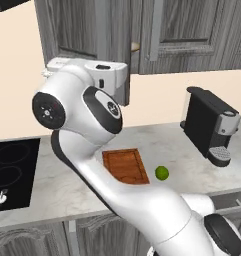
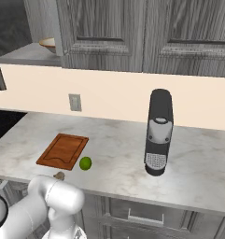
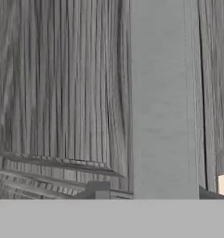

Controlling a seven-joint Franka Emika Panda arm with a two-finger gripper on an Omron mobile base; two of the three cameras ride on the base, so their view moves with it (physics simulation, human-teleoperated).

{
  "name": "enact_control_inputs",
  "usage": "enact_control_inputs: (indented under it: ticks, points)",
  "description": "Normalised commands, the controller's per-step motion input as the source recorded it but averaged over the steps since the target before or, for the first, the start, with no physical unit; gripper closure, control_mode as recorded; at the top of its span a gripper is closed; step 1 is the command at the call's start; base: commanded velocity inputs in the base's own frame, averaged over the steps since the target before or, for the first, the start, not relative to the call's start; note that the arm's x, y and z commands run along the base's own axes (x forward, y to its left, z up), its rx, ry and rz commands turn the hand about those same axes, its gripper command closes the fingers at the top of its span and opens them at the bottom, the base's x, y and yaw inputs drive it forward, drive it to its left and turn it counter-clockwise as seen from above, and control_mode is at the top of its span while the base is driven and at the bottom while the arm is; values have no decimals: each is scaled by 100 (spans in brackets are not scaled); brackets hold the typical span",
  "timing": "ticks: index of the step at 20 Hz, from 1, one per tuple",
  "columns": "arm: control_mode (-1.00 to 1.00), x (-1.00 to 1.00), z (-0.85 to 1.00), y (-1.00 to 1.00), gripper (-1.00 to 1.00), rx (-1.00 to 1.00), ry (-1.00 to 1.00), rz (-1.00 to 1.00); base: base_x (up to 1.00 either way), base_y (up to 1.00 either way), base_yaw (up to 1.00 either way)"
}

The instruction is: Open the cabinet. Place the bowl and condiment on the counter. Then place the lime and garlic on the cutting board.

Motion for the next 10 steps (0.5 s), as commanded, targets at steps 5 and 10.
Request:
enact_control_inputs:
  ticks: [5,10]
  points:
    - [-100,-75,0,22,-100,0,0,-2,0,0,0]
    - [-100,-100,0,-32,-100,4,1,0,0,0,0]
